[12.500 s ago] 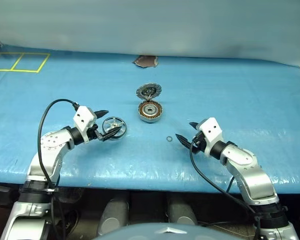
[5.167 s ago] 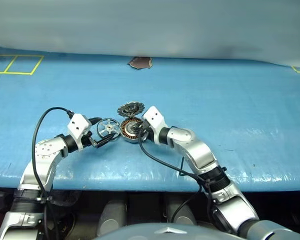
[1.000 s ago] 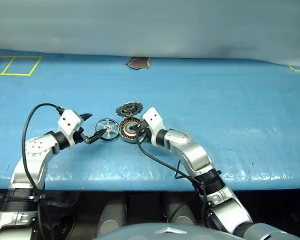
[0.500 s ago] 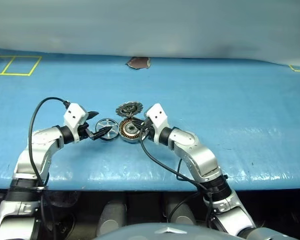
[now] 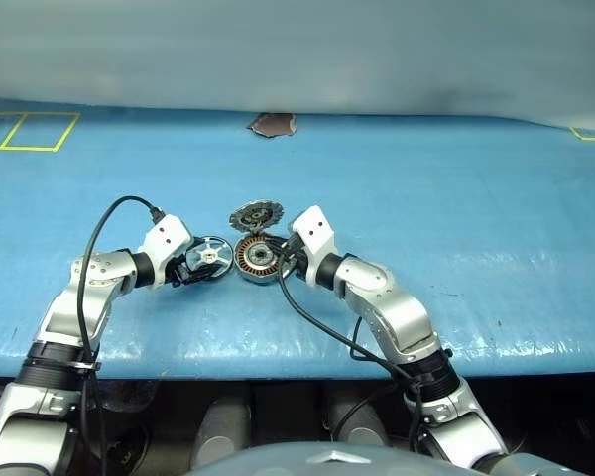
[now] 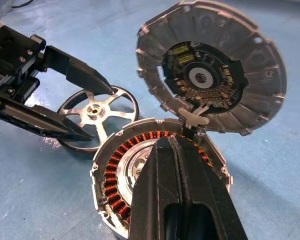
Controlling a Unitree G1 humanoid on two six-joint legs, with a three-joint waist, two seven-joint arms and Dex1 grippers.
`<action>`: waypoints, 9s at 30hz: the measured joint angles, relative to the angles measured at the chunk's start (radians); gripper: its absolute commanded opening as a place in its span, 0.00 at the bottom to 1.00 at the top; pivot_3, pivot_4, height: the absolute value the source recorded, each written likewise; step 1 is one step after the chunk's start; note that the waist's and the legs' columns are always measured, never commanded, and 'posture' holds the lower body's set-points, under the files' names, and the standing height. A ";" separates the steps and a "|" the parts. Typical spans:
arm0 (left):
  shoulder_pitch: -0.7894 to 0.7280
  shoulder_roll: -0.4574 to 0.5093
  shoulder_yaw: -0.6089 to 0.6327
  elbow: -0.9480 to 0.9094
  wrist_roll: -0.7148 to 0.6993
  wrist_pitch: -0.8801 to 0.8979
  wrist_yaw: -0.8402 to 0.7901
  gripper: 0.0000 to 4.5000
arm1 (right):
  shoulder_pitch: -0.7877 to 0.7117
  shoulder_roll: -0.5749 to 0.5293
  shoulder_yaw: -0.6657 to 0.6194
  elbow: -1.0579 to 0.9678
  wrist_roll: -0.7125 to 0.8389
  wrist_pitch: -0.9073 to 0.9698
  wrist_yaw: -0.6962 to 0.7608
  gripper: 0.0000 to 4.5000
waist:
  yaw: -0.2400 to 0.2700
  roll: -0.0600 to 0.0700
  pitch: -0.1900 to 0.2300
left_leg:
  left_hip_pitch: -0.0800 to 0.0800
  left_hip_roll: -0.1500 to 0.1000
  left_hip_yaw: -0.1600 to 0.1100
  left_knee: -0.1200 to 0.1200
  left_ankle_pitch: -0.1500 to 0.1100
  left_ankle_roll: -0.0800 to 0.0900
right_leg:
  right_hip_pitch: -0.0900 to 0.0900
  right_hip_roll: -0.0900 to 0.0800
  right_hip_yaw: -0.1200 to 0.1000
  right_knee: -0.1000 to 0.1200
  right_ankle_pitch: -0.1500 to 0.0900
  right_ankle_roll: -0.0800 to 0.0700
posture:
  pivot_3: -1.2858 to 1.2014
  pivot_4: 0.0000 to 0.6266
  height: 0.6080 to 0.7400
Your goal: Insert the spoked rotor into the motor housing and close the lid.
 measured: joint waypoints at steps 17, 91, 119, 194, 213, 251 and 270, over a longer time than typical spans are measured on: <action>0.010 -0.001 -0.002 -0.005 0.015 0.000 -0.015 0.49 | 0.000 -0.001 -0.001 0.000 0.000 0.000 -0.005 0.00 | 0.008 0.005 -0.003 | 0.009 0.001 0.000 0.000 0.000 -0.001 | 0.004 0.000 0.000 0.000 -0.001 -0.001 | 0.52 0.24 1.00; 0.001 0.075 0.029 -0.007 -0.130 0.175 -0.151 0.43 | 0.139 -0.075 -0.132 -0.105 0.030 0.000 -0.072 0.00 | 0.020 0.009 -0.005 | 0.006 0.002 0.001 -0.004 -0.001 -0.001 | 0.003 0.000 0.000 -0.001 -0.002 -0.003 | 0.52 0.24 1.00; 0.047 0.094 0.106 0.009 -0.221 0.167 -0.221 0.08 | 0.136 -0.058 -0.127 -0.104 0.028 -0.007 -0.087 0.00 | -0.001 0.008 -0.005 | 0.003 0.004 0.004 -0.005 -0.001 -0.001 | -0.001 0.001 0.001 -0.001 -0.002 -0.003 | 0.52 0.24 1.00; 0.090 0.076 0.105 0.028 -0.172 0.132 -0.129 0.65 | 0.139 -0.088 -0.106 -0.101 0.018 -0.022 -0.068 0.00 | 0.000 0.008 -0.005 | 0.003 0.005 0.004 -0.004 -0.001 -0.001 | 0.000 0.002 0.001 -0.001 -0.002 -0.003 | 0.52 0.24 1.00; 0.049 0.102 0.097 0.021 -0.200 0.302 -0.153 0.65 | 0.139 -0.083 -0.106 -0.101 0.017 -0.023 -0.085 0.00 | -0.002 0.008 -0.005 | 0.008 0.006 0.007 -0.005 -0.001 -0.001 | 0.002 0.002 0.002 -0.001 -0.002 -0.003 | 0.52 0.24 1.00; -0.020 0.129 0.058 0.039 -0.168 0.361 -0.128 0.31 | 0.152 -0.079 -0.106 -0.095 0.009 -0.048 -0.108 0.00 | 0.000 0.008 -0.005 | 0.008 0.008 0.009 -0.005 -0.002 -0.002 | 0.002 0.002 0.001 -0.001 -0.002 -0.003 | 0.52 0.24 1.00; 0.026 0.101 0.211 0.059 -0.305 0.279 -0.161 0.31 | 0.152 -0.083 -0.115 -0.095 0.009 -0.049 -0.107 0.00 | 0.001 0.005 -0.004 | 0.005 0.008 0.009 -0.005 -0.002 -0.002 | -0.001 0.002 0.001 -0.001 -0.002 -0.004 | 0.52 0.24 1.00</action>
